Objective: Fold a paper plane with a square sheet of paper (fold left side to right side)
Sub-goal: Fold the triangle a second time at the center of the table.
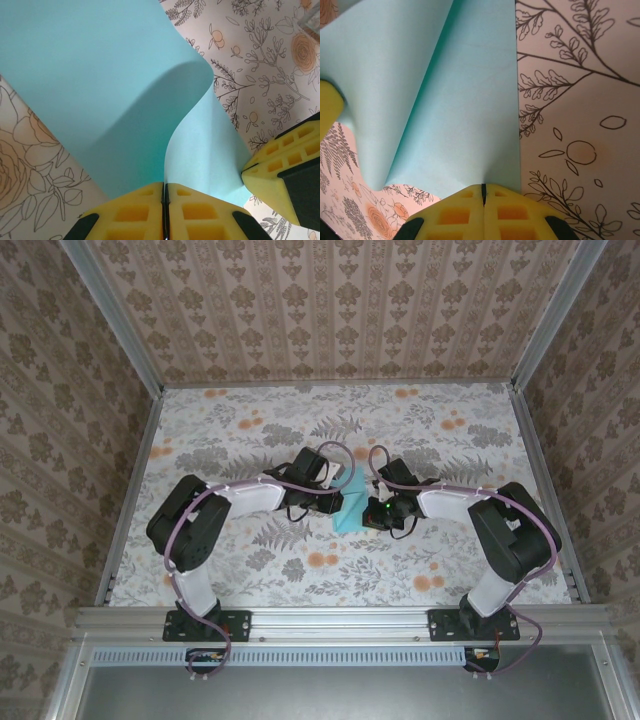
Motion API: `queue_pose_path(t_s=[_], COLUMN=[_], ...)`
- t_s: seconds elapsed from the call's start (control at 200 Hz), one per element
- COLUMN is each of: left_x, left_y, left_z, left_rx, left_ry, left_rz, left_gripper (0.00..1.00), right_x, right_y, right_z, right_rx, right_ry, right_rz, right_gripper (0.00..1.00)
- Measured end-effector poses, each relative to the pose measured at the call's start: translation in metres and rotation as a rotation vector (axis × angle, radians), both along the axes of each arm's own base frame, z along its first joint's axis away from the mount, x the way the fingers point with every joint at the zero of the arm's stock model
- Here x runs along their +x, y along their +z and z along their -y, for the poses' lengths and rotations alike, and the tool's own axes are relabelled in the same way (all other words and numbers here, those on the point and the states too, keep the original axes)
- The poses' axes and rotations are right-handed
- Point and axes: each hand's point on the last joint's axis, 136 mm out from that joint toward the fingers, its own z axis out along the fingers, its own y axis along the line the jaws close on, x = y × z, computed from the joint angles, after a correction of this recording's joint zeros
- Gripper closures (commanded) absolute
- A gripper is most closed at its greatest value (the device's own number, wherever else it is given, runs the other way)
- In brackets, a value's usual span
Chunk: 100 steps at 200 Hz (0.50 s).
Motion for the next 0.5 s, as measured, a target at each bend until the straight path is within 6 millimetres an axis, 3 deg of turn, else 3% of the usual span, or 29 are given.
queue_pose_path(t_s=[0.5], left_x=[0.002], left_y=[-0.011], left_z=[-0.003], left_rx=[0.027], left_ry=[-0.003], left_rz=[-0.020], left_gripper=[0.90], right_x=[0.000], right_y=[0.000], right_z=[0.000], right_rx=[0.001], right_ry=[0.007], right_rz=[0.000], right_gripper=[0.99])
